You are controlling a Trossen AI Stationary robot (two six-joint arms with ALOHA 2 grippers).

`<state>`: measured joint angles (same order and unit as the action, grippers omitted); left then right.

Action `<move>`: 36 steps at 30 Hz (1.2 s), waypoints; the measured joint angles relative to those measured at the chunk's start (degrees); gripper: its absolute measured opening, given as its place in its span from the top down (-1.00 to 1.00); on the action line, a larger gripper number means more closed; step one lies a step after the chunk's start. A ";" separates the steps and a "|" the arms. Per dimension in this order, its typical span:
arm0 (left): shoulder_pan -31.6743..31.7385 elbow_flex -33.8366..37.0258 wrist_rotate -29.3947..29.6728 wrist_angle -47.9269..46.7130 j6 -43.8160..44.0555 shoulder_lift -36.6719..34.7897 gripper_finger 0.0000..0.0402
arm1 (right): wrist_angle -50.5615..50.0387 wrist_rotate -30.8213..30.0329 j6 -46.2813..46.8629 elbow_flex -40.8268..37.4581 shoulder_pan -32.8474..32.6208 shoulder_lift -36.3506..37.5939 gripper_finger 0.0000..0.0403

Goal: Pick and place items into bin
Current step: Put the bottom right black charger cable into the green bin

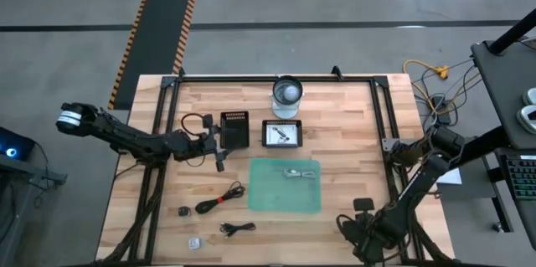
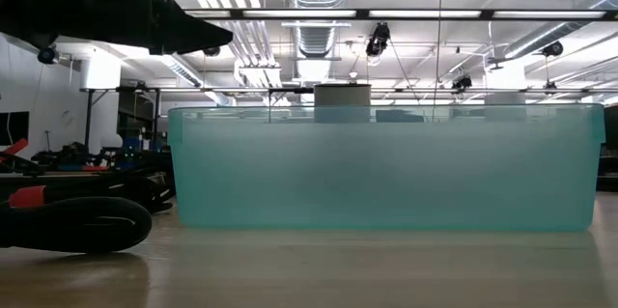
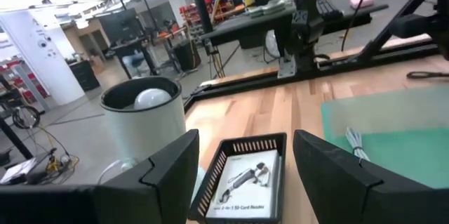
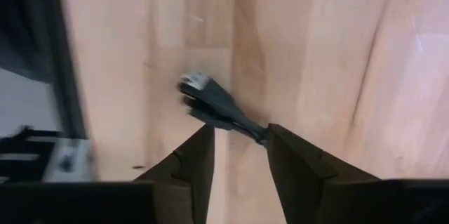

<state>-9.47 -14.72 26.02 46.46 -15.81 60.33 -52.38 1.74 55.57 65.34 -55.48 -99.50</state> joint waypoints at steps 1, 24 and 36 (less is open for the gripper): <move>0.02 0.00 0.00 0.05 -0.01 0.21 -0.07 | 0.27 0.04 -0.12 -0.72 0.00 0.00 0.37; 0.00 -0.06 0.00 0.24 -1.14 0.38 -0.07 | 13.47 2.67 -7.18 -10.58 -0.02 0.08 0.27; 0.01 -0.11 0.00 0.25 -1.11 0.38 -0.07 | 12.29 2.55 -4.29 -8.61 0.37 -0.14 0.91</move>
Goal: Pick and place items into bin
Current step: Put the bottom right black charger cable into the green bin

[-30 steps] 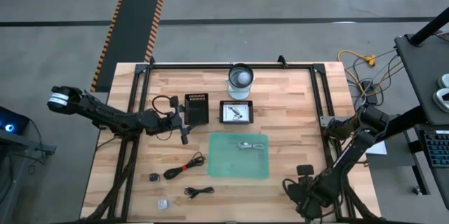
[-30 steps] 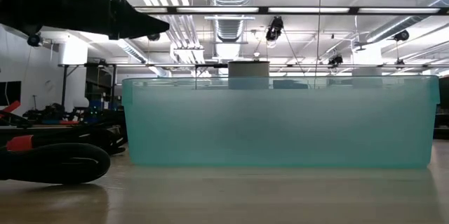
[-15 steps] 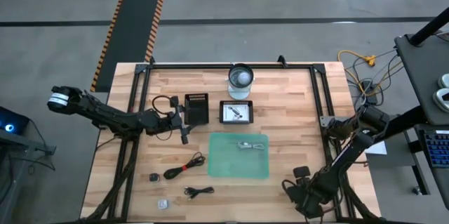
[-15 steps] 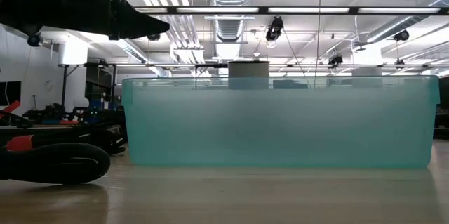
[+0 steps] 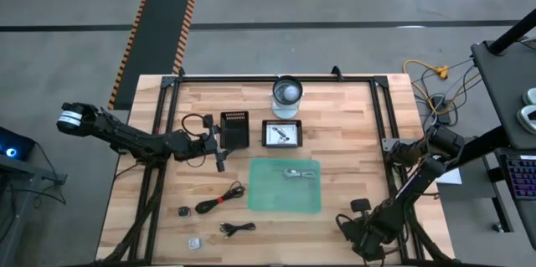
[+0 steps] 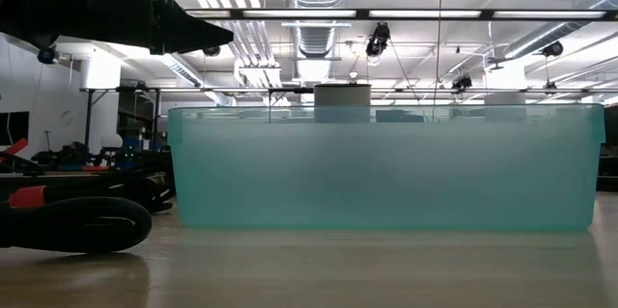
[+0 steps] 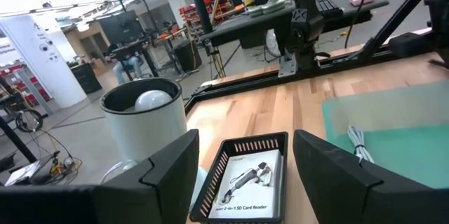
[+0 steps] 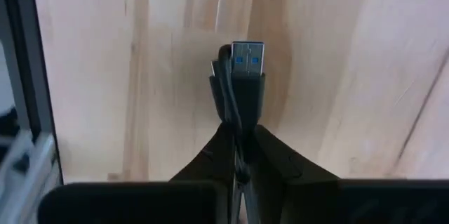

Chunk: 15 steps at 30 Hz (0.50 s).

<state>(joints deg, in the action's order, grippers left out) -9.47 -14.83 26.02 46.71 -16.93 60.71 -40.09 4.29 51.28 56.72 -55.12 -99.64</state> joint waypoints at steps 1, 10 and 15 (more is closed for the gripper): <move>0.01 0.00 0.00 0.00 0.00 0.00 -0.07 | 0.08 -0.47 0.03 0.37 0.10 -0.02 0.92; -0.01 0.00 0.00 -0.01 0.00 0.00 -0.07 | -0.11 -28.00 -3.72 6.33 1.47 0.60 0.93; 0.01 0.00 0.00 0.01 0.00 0.02 -0.07 | -0.01 -56.37 -2.72 9.38 1.68 0.81 0.93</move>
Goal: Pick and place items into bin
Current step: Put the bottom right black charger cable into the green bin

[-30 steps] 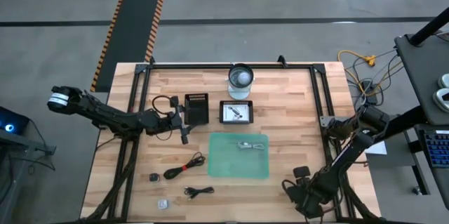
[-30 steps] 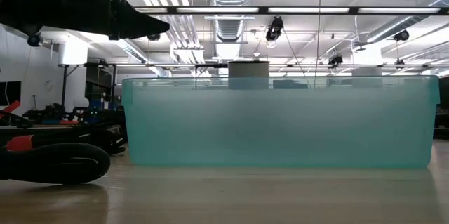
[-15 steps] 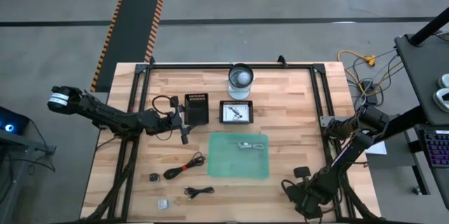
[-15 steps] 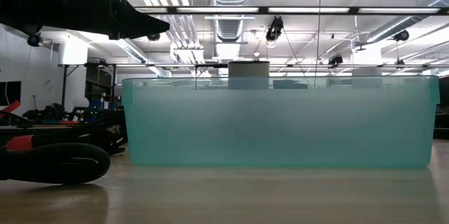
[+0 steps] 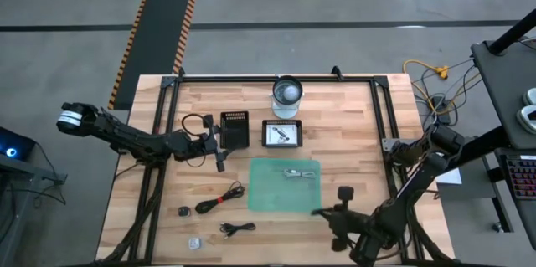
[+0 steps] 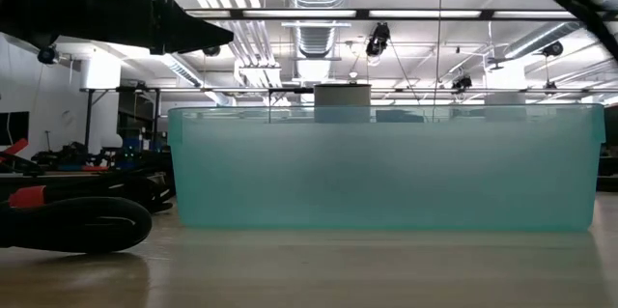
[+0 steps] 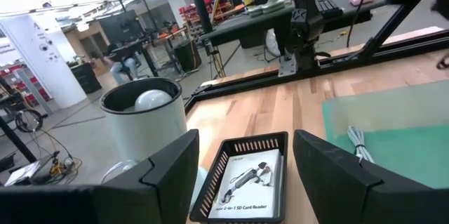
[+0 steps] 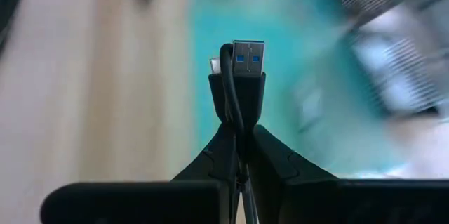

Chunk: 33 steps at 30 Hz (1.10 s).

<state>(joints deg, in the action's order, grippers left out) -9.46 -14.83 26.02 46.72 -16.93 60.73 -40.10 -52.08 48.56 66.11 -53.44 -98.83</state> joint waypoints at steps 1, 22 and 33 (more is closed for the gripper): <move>0.00 0.00 0.00 0.02 0.00 0.00 -0.07 | 0.05 -4.74 1.79 0.11 0.25 0.00 0.93; -0.01 0.00 -0.02 0.35 0.00 -0.01 -0.07 | 3.83 5.89 -1.03 -1.24 19.15 0.09 0.94; -0.01 0.00 -0.02 0.35 0.00 0.00 -0.07 | 5.82 21.48 -8.36 1.50 27.17 0.09 0.59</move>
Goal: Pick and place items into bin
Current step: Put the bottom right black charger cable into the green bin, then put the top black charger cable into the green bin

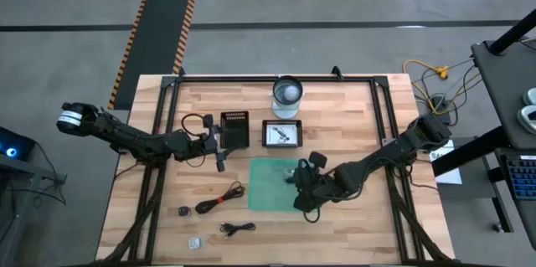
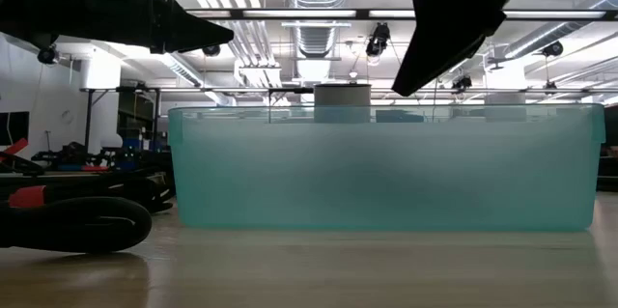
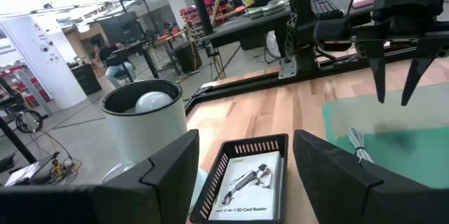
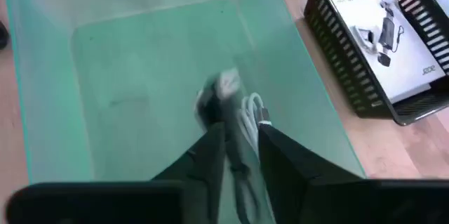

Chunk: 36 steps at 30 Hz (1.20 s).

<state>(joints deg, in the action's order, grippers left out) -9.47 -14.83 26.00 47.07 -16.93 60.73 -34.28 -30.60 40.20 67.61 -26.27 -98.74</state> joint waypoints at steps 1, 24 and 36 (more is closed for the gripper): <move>0.01 0.01 0.00 0.00 0.00 0.00 -0.07 | -0.07 0.03 -0.05 0.20 0.31 0.00 0.53; 0.01 0.04 0.00 -0.07 -3.69 0.11 -0.07 | 48.46 -1.26 -24.46 -28.68 -12.39 18.03 0.71; 0.01 0.04 0.00 -0.08 -6.64 0.74 -0.07 | 102.90 10.68 -53.81 -51.94 -1.11 19.36 0.87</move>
<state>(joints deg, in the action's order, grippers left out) -9.45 -14.79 26.00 46.99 -23.57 61.47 68.61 -19.92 -13.61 15.67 -27.39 -79.38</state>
